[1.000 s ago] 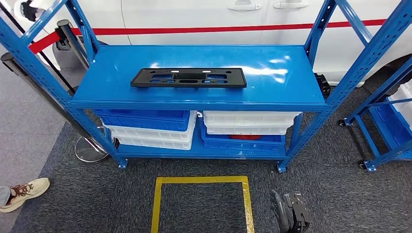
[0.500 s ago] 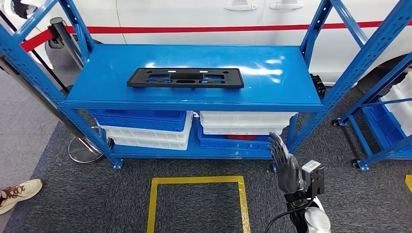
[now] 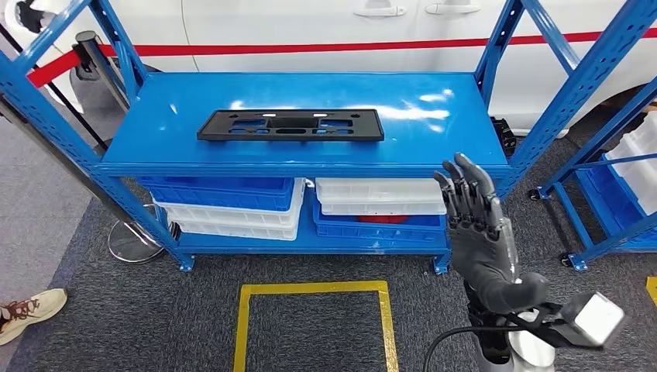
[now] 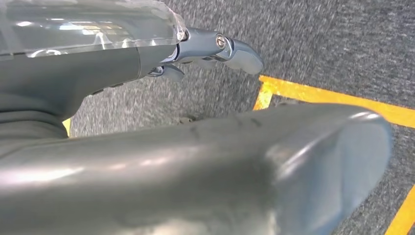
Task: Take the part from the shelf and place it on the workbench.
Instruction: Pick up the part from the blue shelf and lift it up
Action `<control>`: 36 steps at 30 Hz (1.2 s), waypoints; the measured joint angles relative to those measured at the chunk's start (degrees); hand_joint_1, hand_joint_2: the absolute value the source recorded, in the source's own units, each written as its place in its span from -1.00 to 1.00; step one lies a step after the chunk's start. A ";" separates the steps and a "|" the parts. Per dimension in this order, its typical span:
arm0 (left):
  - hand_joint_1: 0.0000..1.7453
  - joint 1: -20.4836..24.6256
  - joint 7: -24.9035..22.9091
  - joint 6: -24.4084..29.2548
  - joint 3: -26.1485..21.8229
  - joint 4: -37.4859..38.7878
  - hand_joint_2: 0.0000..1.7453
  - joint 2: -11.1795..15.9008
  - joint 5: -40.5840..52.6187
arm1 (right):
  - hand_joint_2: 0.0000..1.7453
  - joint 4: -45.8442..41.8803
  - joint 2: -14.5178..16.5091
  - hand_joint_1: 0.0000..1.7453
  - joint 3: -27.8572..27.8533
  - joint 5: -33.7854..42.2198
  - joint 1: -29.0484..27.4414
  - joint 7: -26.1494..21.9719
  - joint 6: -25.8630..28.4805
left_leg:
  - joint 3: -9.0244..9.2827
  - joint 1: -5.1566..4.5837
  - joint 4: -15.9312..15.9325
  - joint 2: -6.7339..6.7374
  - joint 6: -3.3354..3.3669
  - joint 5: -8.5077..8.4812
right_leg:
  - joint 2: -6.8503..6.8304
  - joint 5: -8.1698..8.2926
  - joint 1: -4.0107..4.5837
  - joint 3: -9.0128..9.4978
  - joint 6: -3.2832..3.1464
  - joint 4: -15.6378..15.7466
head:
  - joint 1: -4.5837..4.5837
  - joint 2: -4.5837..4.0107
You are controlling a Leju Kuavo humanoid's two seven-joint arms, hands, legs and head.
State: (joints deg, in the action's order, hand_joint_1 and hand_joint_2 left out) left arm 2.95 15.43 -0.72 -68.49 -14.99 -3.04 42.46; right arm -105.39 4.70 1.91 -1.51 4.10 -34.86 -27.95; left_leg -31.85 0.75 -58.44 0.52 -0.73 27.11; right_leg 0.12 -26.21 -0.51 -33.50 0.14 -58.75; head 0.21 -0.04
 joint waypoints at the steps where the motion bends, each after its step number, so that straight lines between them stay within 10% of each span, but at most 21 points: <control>1: -1.00 0.11 0.13 -0.01 -0.58 0.10 -1.00 -0.04 0.28 | -1.00 -1.76 -0.22 -1.00 0.95 0.21 0.07 -0.45 0.04 | -0.17 0.06 -0.59 -0.02 -0.29 0.52 | 0.01 0.11 -0.12 0.19 -0.40 0.31 | 0.02 0.00; 5: -1.00 0.34 0.60 -0.30 -2.75 0.55 -1.00 -0.18 1.21 | -1.00 -7.96 -1.29 -1.00 4.99 1.11 0.23 -2.15 0.60 | -5.87 0.26 -12.86 -0.14 -0.99 6.66 | 0.01 0.11 -0.20 0.61 -1.42 0.82 | 0.20 0.00; 7: -1.00 0.35 1.04 -0.57 -3.88 0.75 -1.00 -0.24 1.57 | -1.00 -10.46 -2.27 -1.00 6.88 1.83 0.21 -3.00 1.07 | -7.70 0.29 -16.06 -0.14 -1.13 6.71 | 0.12 -0.16 -0.14 0.73 -1.44 0.73 | 0.19 0.00; 11: -1.00 0.48 2.59 -1.07 -5.82 0.98 -1.00 -0.41 2.00 | -1.00 -14.55 -3.91 -1.00 9.69 3.51 0.12 -4.56 1.34 | -1.70 0.29 -3.39 -0.18 -0.41 0.42 | 0.41 -1.33 -0.05 1.55 -0.60 0.31 | 0.17 0.00; 16: -1.00 0.52 3.65 -1.64 -7.00 1.21 -1.00 -0.82 2.11 | -1.00 -16.81 -5.00 -1.00 10.66 4.52 -0.87 -4.84 1.11 | 0.59 0.13 0.26 -0.30 1.54 0.87 | 0.40 -1.65 -0.02 1.80 1.18 -1.23 | 0.10 0.00; 22: -1.00 0.52 3.78 -1.66 -7.87 1.27 -1.00 -1.20 3.02 | -1.00 -16.83 -6.55 -1.00 10.68 3.78 -2.58 -4.83 0.68 | 3.71 0.07 0.59 -0.36 2.41 2.94 | 0.20 -6.23 -0.22 -9.06 2.06 -16.56 | 0.02 0.00; 26: -1.00 0.52 3.91 -1.69 -8.32 1.35 -1.00 -1.64 3.31 | -1.00 -15.99 -7.16 -1.00 10.70 2.85 -2.95 -4.83 1.39 | 7.02 -0.06 0.81 -0.52 2.05 5.61 | 0.04 2.76 0.47 -7.30 0.44 -5.15 | 0.09 0.00; 28: -1.00 0.72 4.04 -1.70 -8.47 1.49 -1.00 -1.91 3.46 | -1.00 -15.56 -7.29 -1.00 10.78 2.69 -3.08 -4.82 1.79 | 8.16 -0.15 1.27 -0.49 1.46 6.60 | -0.10 4.58 1.03 -6.46 -0.33 -1.52 | 0.23 0.00; 32: -1.00 1.10 4.21 -1.84 -8.59 1.57 -1.00 -1.99 3.71 | -1.00 -15.13 -7.44 -1.00 11.07 2.41 -3.12 -4.85 2.40 | 9.26 -0.21 -0.76 -0.36 0.43 5.83 | 0.06 2.60 0.76 -3.13 -1.35 0.21 | 0.33 0.00; 36: -1.00 1.38 4.27 -1.75 -8.61 1.60 -1.00 -2.00 3.88 | -1.00 -14.66 -7.47 -1.00 11.42 2.41 -3.15 -4.83 2.54 | 0.72 -0.02 -12.20 -0.41 -0.22 10.30 | 0.11 0.12 0.59 0.67 -1.91 0.86 | 0.45 0.00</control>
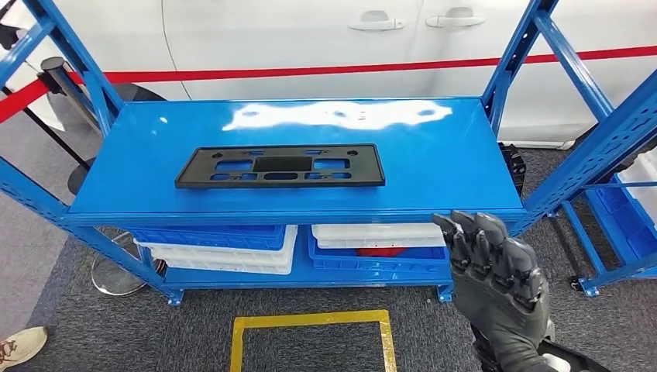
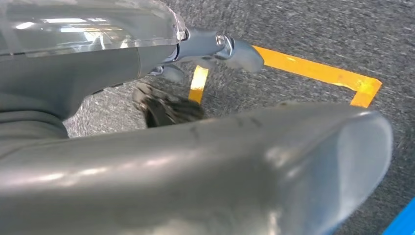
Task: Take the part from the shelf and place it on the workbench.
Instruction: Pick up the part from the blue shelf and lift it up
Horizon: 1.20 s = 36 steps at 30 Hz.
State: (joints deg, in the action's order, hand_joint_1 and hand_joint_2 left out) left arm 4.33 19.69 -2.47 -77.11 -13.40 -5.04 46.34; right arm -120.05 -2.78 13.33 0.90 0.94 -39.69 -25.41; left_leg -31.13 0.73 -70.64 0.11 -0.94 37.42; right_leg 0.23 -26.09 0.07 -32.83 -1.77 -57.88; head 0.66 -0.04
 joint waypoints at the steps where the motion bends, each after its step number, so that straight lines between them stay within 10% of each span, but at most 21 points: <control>1: -1.00 -0.17 0.00 0.13 0.00 0.00 -1.00 0.01 0.08 | -1.00 0.13 -0.01 -1.00 0.05 0.04 -0.03 0.00 0.03 | -2.06 0.00 -1.09 0.01 -0.13 1.84 | 0.14 -0.79 -0.03 1.00 0.02 -0.01 | 0.01 0.00; 3: -1.00 -0.53 0.07 0.59 -0.01 0.00 -1.00 0.02 0.30 | -1.00 0.36 -0.02 -1.00 0.21 0.14 -0.10 0.00 0.05 | -4.38 0.02 1.02 0.01 -0.22 1.73 | 0.42 -2.59 -0.11 3.39 0.20 -0.01 | 0.01 0.00; 6: -1.00 -1.02 0.56 1.28 -0.01 0.02 -1.00 0.02 0.52 | -1.00 0.79 -0.02 -1.00 0.45 0.17 -0.23 0.00 0.12 | -5.65 -0.14 8.38 0.02 0.33 -9.92 | 0.63 -5.16 -0.08 5.97 0.90 -0.44 | -0.05 0.00; 8: -1.00 -1.11 0.88 1.53 -0.02 0.05 -1.00 0.02 0.58 | -1.00 1.09 -0.03 -1.00 0.53 0.15 -0.33 0.02 0.26 | -6.11 -0.53 9.58 0.00 1.09 -13.41 | 0.78 -6.25 -0.08 6.25 1.67 -0.76 | -0.10 -0.01; 12: -1.00 -0.71 0.94 1.93 -0.03 0.07 -1.00 0.01 0.81 | -1.00 1.18 -0.12 -1.00 0.64 0.19 -0.22 -0.05 0.47 | -5.07 -0.38 10.72 -0.13 2.31 -12.97 | 0.49 -8.45 -0.44 5.32 3.03 -3.11 | -0.22 0.00; 15: -1.00 -0.53 0.87 2.11 -0.02 0.07 -1.00 0.02 0.68 | -1.00 1.44 -0.43 -1.00 0.76 0.39 -0.24 -0.11 0.90 | -3.91 -0.32 11.24 -0.16 2.83 -12.20 | 0.31 -11.73 -0.67 -1.39 3.66 -13.79 | -0.35 0.00; 17: -1.00 -0.48 0.80 2.18 0.00 0.07 -1.00 0.02 0.54 | -1.00 1.95 -0.78 -1.00 0.89 0.55 -0.30 -0.11 1.18 | -3.10 -0.37 11.24 -0.25 2.87 -11.52 | 0.28 -10.01 -0.80 -4.58 3.73 -16.29 | -0.35 0.00; 21: -1.00 -0.48 0.80 2.30 0.10 0.11 -1.00 -0.14 0.51 | -1.00 4.14 -1.04 -1.00 0.93 0.22 -0.22 -0.10 0.72 | -1.35 -0.52 11.35 -0.51 2.51 -10.30 | 0.16 -0.91 -0.36 -1.69 2.52 -4.35 | -0.34 0.00; 26: -1.00 -0.10 0.95 2.20 0.51 0.17 -1.00 -0.21 1.49 | -1.00 10.56 -1.13 -1.00 3.78 -1.54 2.48 2.32 1.76 | -1.37 -0.55 11.30 -0.37 0.95 -9.72 | 0.26 -0.22 -0.30 -0.50 1.22 -0.45 | -0.31 0.00; 30: -1.00 0.23 1.19 1.85 1.01 0.19 -1.00 -0.14 2.27 | 1.00 19.38 -1.16 -1.00 10.08 -3.56 6.48 4.85 5.41 | -6.54 -0.26 0.37 -0.38 0.02 -4.25 | -0.09 0.08 -0.69 0.13 0.56 0.47 | -0.14 -0.01; 32: -1.00 -0.07 1.43 1.80 1.26 0.20 -1.00 -0.14 2.43 | 1.00 23.60 -1.14 -1.00 13.31 -5.81 7.81 5.27 7.69 | -8.49 0.00 -3.00 -0.36 -0.36 -4.05 | -0.18 0.00 -0.71 0.14 0.56 0.39 | -0.14 -0.01; 36: -1.00 -0.36 1.92 2.10 1.52 0.22 -1.00 -0.20 2.50 | 1.00 31.08 -0.25 -1.00 19.31 -12.48 11.61 6.20 14.14 | -3.45 0.40 8.79 -0.29 -0.54 -10.69 | -0.01 -0.56 -0.73 0.02 1.25 -0.45 | -0.13 0.00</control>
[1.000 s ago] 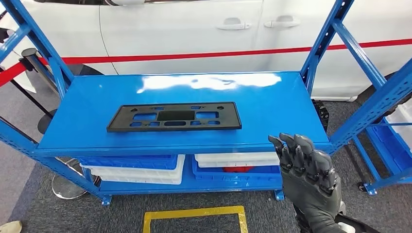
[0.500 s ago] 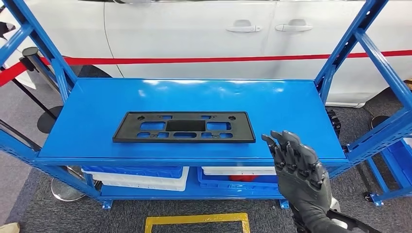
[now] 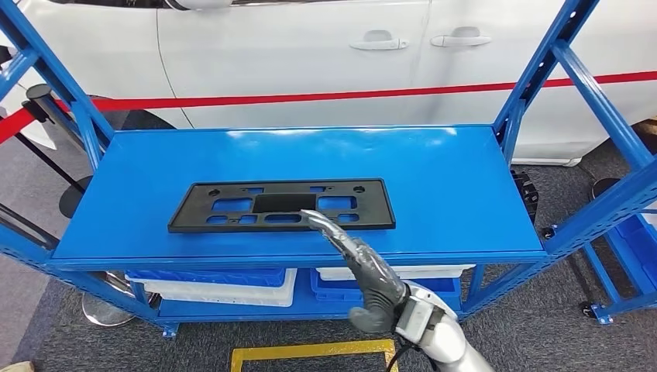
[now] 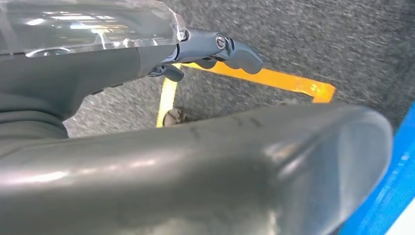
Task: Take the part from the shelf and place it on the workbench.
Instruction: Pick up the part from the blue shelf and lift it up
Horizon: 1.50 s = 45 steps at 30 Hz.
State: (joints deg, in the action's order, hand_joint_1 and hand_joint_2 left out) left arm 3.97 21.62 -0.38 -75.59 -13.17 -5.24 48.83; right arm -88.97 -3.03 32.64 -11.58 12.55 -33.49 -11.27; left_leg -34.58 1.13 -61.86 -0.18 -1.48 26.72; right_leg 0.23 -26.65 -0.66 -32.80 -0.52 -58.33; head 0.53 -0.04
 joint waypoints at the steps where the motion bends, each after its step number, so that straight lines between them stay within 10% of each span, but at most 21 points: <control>1: -1.00 0.04 0.08 0.11 0.01 0.02 -1.00 -0.07 0.04 | 1.00 1.74 0.48 -1.00 1.37 -1.58 1.26 0.33 1.64 | 0.80 -0.02 1.94 -0.03 0.24 -0.50 | 0.05 -0.12 0.10 -0.17 0.29 -0.28 | -0.02 0.00; 6: -1.00 -0.05 0.24 0.29 0.05 0.08 -1.00 -0.37 0.46 | 1.00 8.63 2.93 -1.00 7.08 -9.25 7.03 2.42 9.23 | 0.98 -0.07 2.98 -0.08 2.01 -0.78 | -0.02 -1.46 0.07 -1.14 1.49 -2.19 | -0.04 0.00; 11: -1.00 0.00 0.43 0.30 0.08 0.08 -1.00 -0.38 1.15 | 1.00 14.43 5.13 -1.00 10.99 -20.18 11.08 5.49 20.13 | 0.98 -0.19 3.06 -0.05 2.64 -0.80 | -0.10 -7.50 -0.08 -8.25 1.95 -16.98 | -0.07 0.00; 16: -1.00 0.08 0.36 0.65 0.15 0.14 -1.00 -0.53 1.61 | 1.00 20.98 8.70 -1.00 14.12 -30.07 15.03 8.82 27.80 | 1.26 -0.56 3.05 -0.17 2.17 -0.63 | -0.11 0.21 0.62 -1.84 0.05 -2.44 | -0.04 0.00; 21: -1.00 0.13 -0.66 1.15 0.28 0.19 -1.00 -0.63 2.32 | 1.00 28.33 12.37 -1.00 17.64 -42.90 18.43 14.68 36.42 | 0.97 -0.48 2.33 -0.08 0.62 0.20 | 0.01 0.71 0.51 -0.73 -0.66 0.26 | 0.03 0.00; 26: -1.00 -0.11 -6.90 2.54 1.14 0.28 -1.00 -0.65 4.68 | 1.00 37.08 16.04 -1.00 21.00 -51.58 21.15 20.45 39.56 | -5.90 -0.28 -12.13 -0.08 -0.30 6.43 | -0.20 0.78 0.43 -0.33 -1.21 0.67 | 0.07 0.00; 31: -1.00 -0.34 -9.82 3.85 1.78 0.33 -1.00 -0.66 5.45 | 1.00 44.35 19.00 -1.00 22.94 -55.18 23.13 22.77 41.55 | -0.20 0.07 0.92 -0.09 -0.40 -0.74 | 0.06 -0.13 0.56 -0.53 -0.45 -0.59 | 0.11 -0.01; 36: -1.00 -0.66 -10.55 4.71 1.97 0.34 -1.00 -0.76 5.57 | 1.00 48.84 20.73 -1.00 24.18 -57.23 23.86 23.82 42.29 | 0.51 0.02 2.66 -0.17 1.31 -0.91 | 0.06 -0.95 0.67 -1.01 0.62 -1.65 | 0.12 0.00; 41: -1.00 -0.65 -9.78 4.83 1.97 0.34 -1.00 -0.74 5.65 | 1.00 52.30 21.89 -1.00 25.88 -56.61 24.60 27.04 41.26 | 0.54 0.01 2.82 -0.10 2.20 -0.96 | -0.04 -7.45 0.32 -8.11 1.47 -16.15 | 0.03 0.00; 43: -1.00 -0.69 -9.54 4.56 1.97 0.34 -1.00 -0.73 5.76 | 1.00 53.32 22.00 -1.00 26.73 -55.52 25.11 28.80 40.96 | 0.62 -0.06 2.81 -0.16 2.23 -0.92 | -0.04 -5.43 0.37 -8.02 1.16 -15.25 | 0.02 0.00; 45: -1.00 -0.69 -9.31 4.34 1.98 0.36 -1.00 -0.78 5.81 | 1.00 54.00 22.28 -1.00 27.33 -54.76 26.19 30.02 40.84 | 0.75 -0.18 2.81 -0.20 2.14 -0.85 | -0.04 -1.47 0.67 -4.52 0.32 -7.57 | 0.04 0.00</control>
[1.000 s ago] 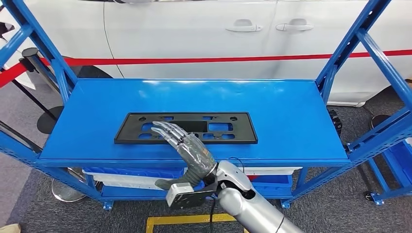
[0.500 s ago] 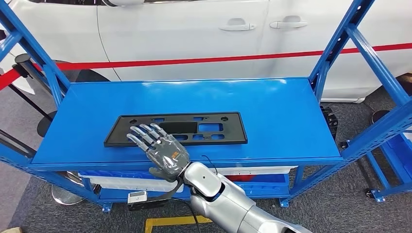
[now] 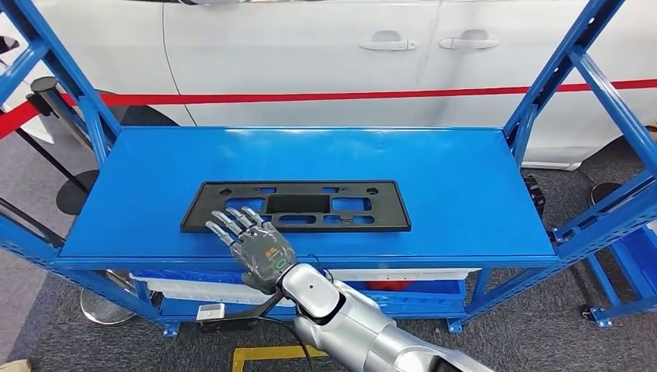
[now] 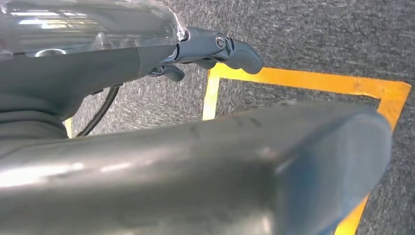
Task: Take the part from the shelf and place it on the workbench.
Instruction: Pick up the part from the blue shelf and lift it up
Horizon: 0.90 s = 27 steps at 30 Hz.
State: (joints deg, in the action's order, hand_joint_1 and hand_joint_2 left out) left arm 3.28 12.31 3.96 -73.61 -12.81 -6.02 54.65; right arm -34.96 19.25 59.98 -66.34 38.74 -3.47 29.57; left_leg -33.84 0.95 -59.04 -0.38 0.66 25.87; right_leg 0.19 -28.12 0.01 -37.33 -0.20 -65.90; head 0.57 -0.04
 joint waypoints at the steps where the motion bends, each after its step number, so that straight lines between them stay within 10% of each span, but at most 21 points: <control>1: -1.00 0.02 0.10 -0.05 0.01 0.02 -1.00 -0.04 0.01 | 1.00 0.24 0.18 -1.00 0.22 0.25 0.59 0.47 -0.14 | 0.02 -0.09 -0.02 0.00 -0.15 0.03 | -0.02 1.31 0.20 1.61 -0.38 3.55 | 0.02 0.00; 7: -1.00 0.04 0.39 -0.09 0.02 0.05 -1.00 -0.01 0.08 | 1.00 1.49 0.69 -1.00 1.66 2.14 2.75 3.37 -1.11 | -0.65 -0.04 -1.41 0.08 -1.83 1.36 | -0.05 2.53 0.09 3.45 -1.43 7.97 | 0.08 0.00; 12: -1.00 -0.04 0.56 -0.14 0.03 0.05 -1.00 0.13 0.48 | 1.00 2.55 1.03 -1.00 3.46 4.46 4.07 5.76 -1.59 | -7.09 0.33 -15.27 0.11 -2.85 7.12 | -0.19 2.60 -0.02 3.70 -1.98 8.22 | 0.16 0.00; 17: -1.00 0.23 1.16 -0.52 0.05 0.04 -1.00 0.68 0.77 | 1.00 3.68 1.06 -1.00 4.80 5.65 6.12 7.91 -2.01 | -0.63 0.74 -1.40 0.12 -3.02 0.15 | 0.11 1.67 -0.05 3.31 -0.93 6.63 | 0.19 0.00; 22: -1.00 0.38 1.23 -0.86 0.10 0.05 -1.00 1.02 0.78 | 1.00 4.69 1.08 -1.00 5.52 6.19 7.22 8.29 -2.07 | -0.24 0.74 -0.18 0.06 -1.24 -0.05 | 0.13 0.48 0.05 2.48 0.29 4.99 | 0.19 0.00; 27: -1.00 0.54 1.21 -0.96 0.28 0.04 -1.00 1.30 0.96 | 1.00 5.67 1.06 -1.00 6.13 6.24 7.59 9.55 -3.01 | -0.24 0.75 -0.01 0.16 -0.53 -0.16 | 0.05 -5.47 -0.45 -4.62 1.24 -9.50 | 0.15 -0.01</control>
State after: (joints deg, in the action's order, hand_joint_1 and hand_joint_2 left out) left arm 3.82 13.52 3.01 -73.32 -12.77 -4.72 55.60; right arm -29.30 20.31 66.11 -60.09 46.33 6.08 26.55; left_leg -34.08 1.70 -59.05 -0.22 0.13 25.71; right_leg 0.24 -33.59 -0.43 -41.95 1.03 -75.40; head 0.72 -0.05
